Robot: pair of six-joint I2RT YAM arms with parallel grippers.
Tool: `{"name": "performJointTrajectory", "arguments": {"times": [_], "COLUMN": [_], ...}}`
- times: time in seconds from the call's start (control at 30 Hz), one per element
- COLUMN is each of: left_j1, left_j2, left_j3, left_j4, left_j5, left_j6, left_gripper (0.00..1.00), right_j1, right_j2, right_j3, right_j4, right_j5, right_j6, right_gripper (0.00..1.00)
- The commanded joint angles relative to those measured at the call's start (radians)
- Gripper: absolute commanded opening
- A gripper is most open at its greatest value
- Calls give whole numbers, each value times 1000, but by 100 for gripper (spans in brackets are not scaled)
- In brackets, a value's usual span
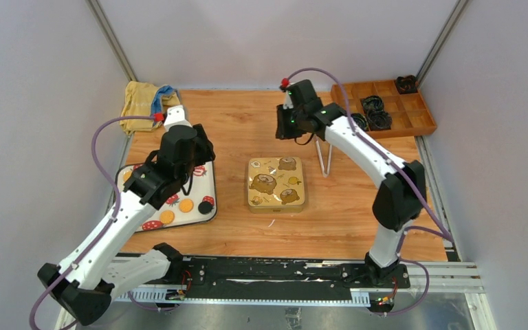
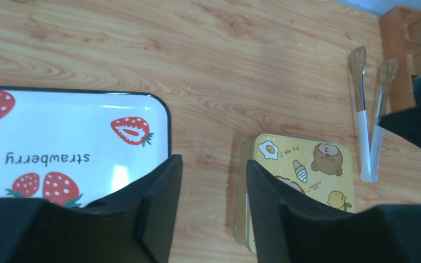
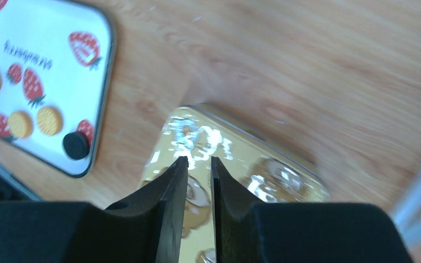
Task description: Pack the cookies
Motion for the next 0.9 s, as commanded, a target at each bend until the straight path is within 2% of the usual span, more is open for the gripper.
{"name": "performJointTrajectory", "arguments": {"times": [0.0, 0.17, 0.33, 0.43, 0.53, 0.87], "left_j1": [-2, -2, -2, -2, -2, -2], "left_j2": [-64, -97, -121, -133, -136, -156], "left_j3": [-36, -73, -105, -103, -101, -102], "left_j4": [-17, -36, -33, -33, -38, -60], "left_j5": [7, 16, 33, 33, 26, 3], "left_j6": [54, 40, 33, 46, 54, 64], "left_gripper": [61, 62, 64, 71, 76, 77], "right_j1": [97, 170, 214, 231, 243, 311], "right_j2": [166, 306, 395, 442, 488, 614], "right_j3": [98, 172, 235, 266, 307, 383], "right_j4": [-34, -25, -17, -18, -18, -3], "right_j5": [-212, -279, -334, -350, -377, -406], "right_j6": [-19, 8, 20, 28, 47, 90], "right_gripper": [27, 28, 39, 48, 49, 46]}}
